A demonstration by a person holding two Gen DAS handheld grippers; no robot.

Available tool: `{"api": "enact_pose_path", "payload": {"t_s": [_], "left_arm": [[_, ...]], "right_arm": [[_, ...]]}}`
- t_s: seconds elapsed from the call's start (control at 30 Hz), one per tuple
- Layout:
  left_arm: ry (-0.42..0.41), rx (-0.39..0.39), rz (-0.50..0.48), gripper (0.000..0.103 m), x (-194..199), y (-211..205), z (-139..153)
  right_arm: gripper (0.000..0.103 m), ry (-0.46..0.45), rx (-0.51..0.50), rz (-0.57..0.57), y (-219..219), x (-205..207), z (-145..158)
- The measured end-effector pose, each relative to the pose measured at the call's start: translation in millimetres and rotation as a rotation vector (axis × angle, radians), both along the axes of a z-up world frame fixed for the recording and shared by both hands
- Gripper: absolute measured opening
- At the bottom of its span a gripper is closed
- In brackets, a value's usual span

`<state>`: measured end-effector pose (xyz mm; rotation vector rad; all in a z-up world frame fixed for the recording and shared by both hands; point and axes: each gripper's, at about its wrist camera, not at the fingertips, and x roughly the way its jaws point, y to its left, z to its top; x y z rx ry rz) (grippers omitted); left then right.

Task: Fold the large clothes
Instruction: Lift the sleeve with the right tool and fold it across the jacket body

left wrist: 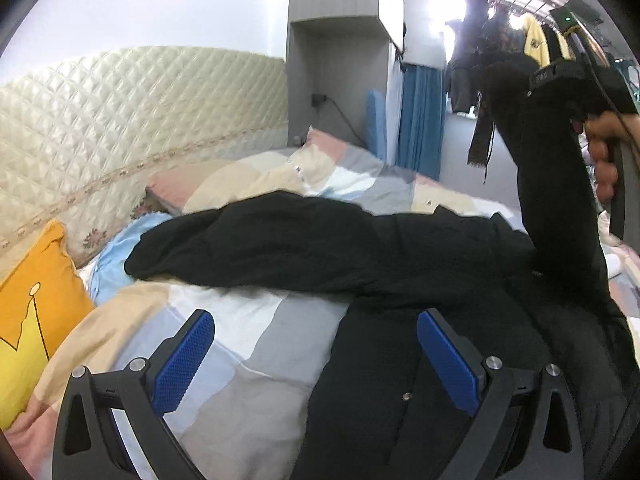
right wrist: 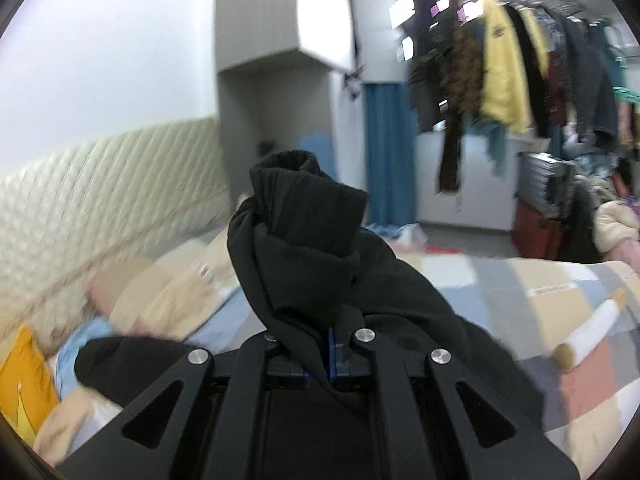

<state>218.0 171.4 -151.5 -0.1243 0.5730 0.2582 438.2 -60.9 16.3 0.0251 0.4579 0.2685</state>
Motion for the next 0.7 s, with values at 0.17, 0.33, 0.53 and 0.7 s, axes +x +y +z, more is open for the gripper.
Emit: {"api": "enact_pose_path", "payload": {"t_s": [0.17, 0.33, 0.53, 0.7], "left_arm": [[0.018, -0.017, 0.003, 0.102, 7, 6, -8], [0.038, -0.024, 0.007, 0.102, 15, 13, -18], [0.083, -0.106, 0.038, 0.102, 24, 32, -32], [0.092, -0.103, 0.028, 0.102, 27, 29, -37]], "right_arm": [[0.006, 0.069, -0.074, 0.075, 39, 3, -58], [0.006, 0.164, -0.073, 0.126, 61, 5, -124], [0.006, 0.277, -0.148, 0.172, 81, 16, -189], [0.009, 0.37, -0.2, 0.173, 94, 20, -229]]}}
